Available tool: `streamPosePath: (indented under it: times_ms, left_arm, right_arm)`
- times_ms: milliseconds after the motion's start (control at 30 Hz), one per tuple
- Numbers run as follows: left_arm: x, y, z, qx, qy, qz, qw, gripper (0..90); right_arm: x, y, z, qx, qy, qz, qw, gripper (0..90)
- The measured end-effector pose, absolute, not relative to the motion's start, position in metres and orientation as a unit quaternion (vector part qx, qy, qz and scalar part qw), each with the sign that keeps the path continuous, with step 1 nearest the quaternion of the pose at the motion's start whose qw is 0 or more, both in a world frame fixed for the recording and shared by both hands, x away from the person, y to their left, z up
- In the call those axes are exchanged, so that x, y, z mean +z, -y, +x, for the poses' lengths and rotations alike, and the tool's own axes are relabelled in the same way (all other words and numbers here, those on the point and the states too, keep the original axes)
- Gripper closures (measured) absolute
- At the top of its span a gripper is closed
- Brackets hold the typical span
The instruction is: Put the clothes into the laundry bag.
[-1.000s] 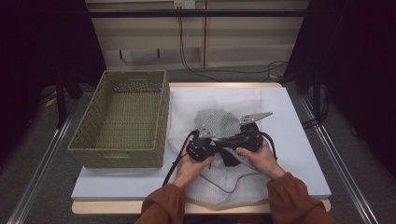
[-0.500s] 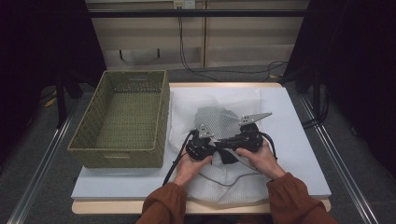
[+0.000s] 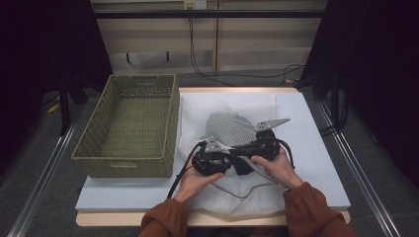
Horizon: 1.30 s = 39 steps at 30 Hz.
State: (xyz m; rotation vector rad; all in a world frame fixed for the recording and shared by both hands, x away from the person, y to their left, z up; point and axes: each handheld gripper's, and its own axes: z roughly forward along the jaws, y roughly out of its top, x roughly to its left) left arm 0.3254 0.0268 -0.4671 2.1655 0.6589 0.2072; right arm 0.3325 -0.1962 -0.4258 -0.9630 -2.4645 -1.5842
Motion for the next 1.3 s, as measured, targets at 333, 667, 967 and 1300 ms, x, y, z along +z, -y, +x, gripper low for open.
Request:
streamPosePath:
  times_ms: [333,667,967,1300]
  left_arm:
    - [-0.461,-0.051,0.313,0.074,-0.242,0.874,0.414,48.6]
    - [-0.458,-0.08,0.295,0.063,-0.229,0.883,0.405,73.7]
    - [-0.453,-0.105,0.277,0.072,-0.224,0.889,0.393,61.9]
    - [-0.462,-0.134,0.269,0.098,-0.247,0.891,0.369,54.7]
  right_arm:
    - [-0.427,0.193,0.332,-0.508,0.803,-0.309,0.026,87.2]
    - [-0.428,0.192,0.33,-0.506,0.805,-0.31,0.027,86.8]
    - [-0.429,0.193,0.33,-0.503,0.806,-0.311,0.028,86.8]
    - [-0.432,0.191,0.328,-0.495,0.81,-0.313,0.026,86.2]
